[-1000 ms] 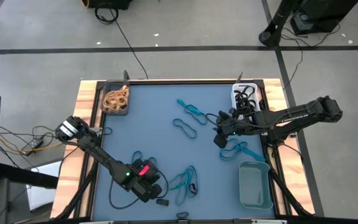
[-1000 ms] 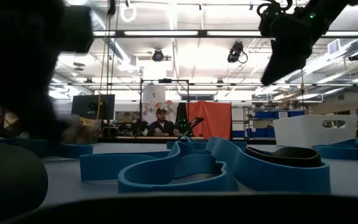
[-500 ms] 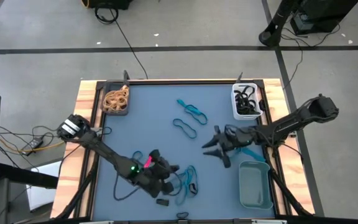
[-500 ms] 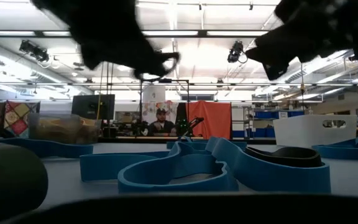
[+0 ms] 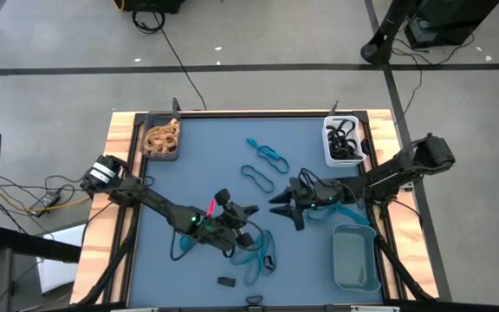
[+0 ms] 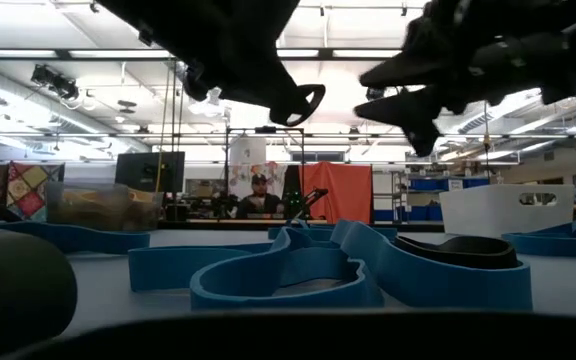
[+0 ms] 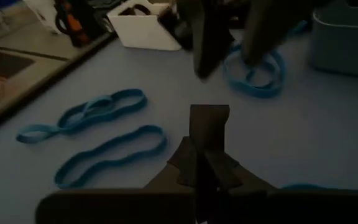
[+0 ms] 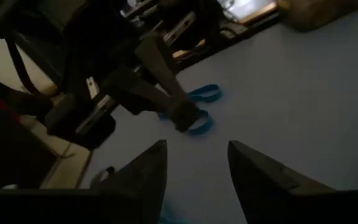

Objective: Sort rubber bands into baskets
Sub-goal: Put the black rubber band into the white bin

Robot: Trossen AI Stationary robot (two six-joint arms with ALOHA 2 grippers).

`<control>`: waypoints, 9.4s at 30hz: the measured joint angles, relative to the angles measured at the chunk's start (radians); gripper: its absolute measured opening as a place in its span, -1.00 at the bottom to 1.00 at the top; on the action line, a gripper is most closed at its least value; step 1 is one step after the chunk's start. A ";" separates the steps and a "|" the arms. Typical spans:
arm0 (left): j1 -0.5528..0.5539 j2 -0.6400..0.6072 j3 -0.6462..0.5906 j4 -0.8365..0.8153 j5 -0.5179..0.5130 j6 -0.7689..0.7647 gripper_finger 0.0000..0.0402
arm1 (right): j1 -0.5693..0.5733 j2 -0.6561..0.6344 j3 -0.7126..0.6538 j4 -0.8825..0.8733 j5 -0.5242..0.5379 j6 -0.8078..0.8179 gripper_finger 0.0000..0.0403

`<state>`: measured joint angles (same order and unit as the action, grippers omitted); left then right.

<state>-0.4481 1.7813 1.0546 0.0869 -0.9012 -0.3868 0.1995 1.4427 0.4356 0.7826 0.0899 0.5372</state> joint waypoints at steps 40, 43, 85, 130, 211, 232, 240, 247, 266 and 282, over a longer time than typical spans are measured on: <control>0.028 0.000 0.002 -0.007 0.137 0.043 -0.41 | -0.116 0.192 0.184 -0.050 -0.037 -0.014 -0.96; 0.028 0.000 0.002 -0.045 0.135 0.012 -0.21 | -0.148 0.192 0.184 -0.107 -0.031 -0.023 -0.96; -0.098 -0.001 0.036 -0.499 0.282 -0.574 -0.07 | -0.308 -0.576 0.184 -1.762 0.786 0.260 -0.93; -0.343 0.002 0.035 -0.211 0.550 -0.379 -0.07 | -0.201 -0.511 0.184 -1.498 0.459 0.170 0.56; 0.220 0.032 0.035 0.090 0.591 -0.221 -0.93 | 0.116 -0.053 -0.002 -0.148 0.218 -1.378 0.44; 0.255 0.032 0.036 0.157 0.659 -0.148 -0.87 | 0.053 -0.053 -0.002 -0.153 0.175 -1.308 -0.61; 0.255 0.032 0.036 0.152 0.591 -0.060 -0.39 | 0.054 -0.055 0.000 -0.205 0.308 -1.139 -0.87; 0.249 0.032 0.036 0.103 0.597 -0.061 -0.10 | 0.046 -0.060 0.000 -0.274 0.722 -1.052 -0.92; 0.148 0.032 0.036 0.102 0.559 0.010 -0.10 | -0.208 -0.477 0.000 -0.830 1.174 -0.749 -0.91; 0.125 0.032 0.036 0.096 0.563 0.014 -0.10 | -0.718 -0.573 0.068 -1.280 0.642 -0.316 -0.90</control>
<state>-0.3229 1.8133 1.0904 0.1830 -0.3386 -0.3729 -0.5186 0.8693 0.5037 -0.4970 0.7323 0.2215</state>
